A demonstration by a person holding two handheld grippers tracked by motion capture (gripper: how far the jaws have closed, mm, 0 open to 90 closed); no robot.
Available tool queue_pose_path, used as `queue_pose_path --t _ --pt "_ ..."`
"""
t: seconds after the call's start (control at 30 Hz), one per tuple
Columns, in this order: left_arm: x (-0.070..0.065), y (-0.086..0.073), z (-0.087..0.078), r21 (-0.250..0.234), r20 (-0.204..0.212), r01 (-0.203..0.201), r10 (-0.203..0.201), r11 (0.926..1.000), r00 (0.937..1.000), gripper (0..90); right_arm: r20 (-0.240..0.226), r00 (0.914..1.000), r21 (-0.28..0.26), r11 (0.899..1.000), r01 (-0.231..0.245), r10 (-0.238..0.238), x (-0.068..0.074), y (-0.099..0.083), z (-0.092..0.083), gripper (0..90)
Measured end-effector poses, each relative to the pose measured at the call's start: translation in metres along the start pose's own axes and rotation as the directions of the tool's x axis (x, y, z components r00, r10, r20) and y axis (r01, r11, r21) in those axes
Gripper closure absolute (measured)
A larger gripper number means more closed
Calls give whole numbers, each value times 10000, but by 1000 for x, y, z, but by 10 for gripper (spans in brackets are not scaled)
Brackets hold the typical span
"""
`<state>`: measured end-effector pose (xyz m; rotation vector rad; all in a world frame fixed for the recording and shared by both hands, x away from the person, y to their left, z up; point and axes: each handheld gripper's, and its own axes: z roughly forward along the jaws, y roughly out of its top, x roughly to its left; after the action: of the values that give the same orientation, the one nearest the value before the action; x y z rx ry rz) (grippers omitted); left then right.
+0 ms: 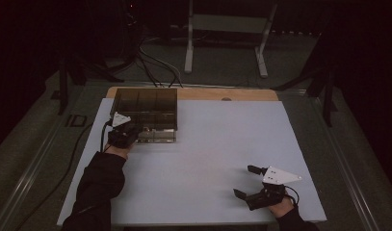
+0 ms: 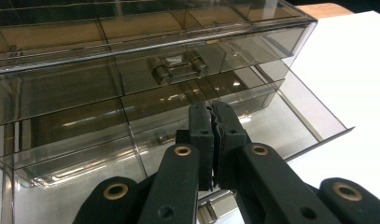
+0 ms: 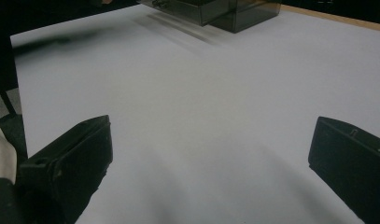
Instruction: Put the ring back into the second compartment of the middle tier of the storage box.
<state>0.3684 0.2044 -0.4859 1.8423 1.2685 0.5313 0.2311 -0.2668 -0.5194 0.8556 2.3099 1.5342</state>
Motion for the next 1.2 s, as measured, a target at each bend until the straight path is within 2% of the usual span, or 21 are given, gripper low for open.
queue_pose_path --t 0.07,0.1,0.3,0.37,0.4,0.5,0.53,0.6,0.77,0.83,0.97,1.03,1.2 --pt "0 0 2 61 -138 -71 71 10000 9999 899 4 10000 1 10000 1 -1 0 0 0 0" --pt "2 0 3 11 -99 41 -41 10000 9999 899 10 10000 2 10000 4 -4 0 0 0 0" --pt "4 1 5 -178 -32 91 -91 9998 10000 897 5 10000 45 10000 34 -34 0 0 0 0" --pt "7 0 5 -267 46 338 -337 9991 9994 888 12 10000 46 10000 22 -23 0 0 0 0" --pt "8 -1 6 -258 212 374 -369 9990 9991 837 16 10000 38 10000 17 -17 0 0 0 0" --pt "8 -1 6 -168 296 287 -282 9994 9992 716 28 10000 33 10000 13 -13 0 0 0 0" --pt "7 -1 6 -168 472 344 -336 9993 9983 716 21 10000 23 10000 1 -1 0 0 0 0" --pt "6 1 5 -188 668 376 -363 9991 9971 619 28 10000 18 10000 8 -8 0 0 -1 0" --pt "-1 7 -3 -432 434 92 -73 9990 9990 515 39 10000 -1 10000 9 -9 0 0 -1 0" --pt "-3 9 -6 -535 495 94 -68 9985 9988 491 32 10000 -5 10000 14 -14 0 0 -1 0" --pt "-7 12 -9 -270 372 -104 114 9996 9992 425 36 10000 -16 10000 -6 7 0 0 -1 0" --pt "-10 14 -10 -107 174 -180 182 9998 9997 372 31 10000 -3 10000 9 -9 0 0 -1 0" --pt "-16 17 -11 31 153 -291 291 9996 9995 292 5 10000 -13 10000 19 -19 1 0 -2 0"
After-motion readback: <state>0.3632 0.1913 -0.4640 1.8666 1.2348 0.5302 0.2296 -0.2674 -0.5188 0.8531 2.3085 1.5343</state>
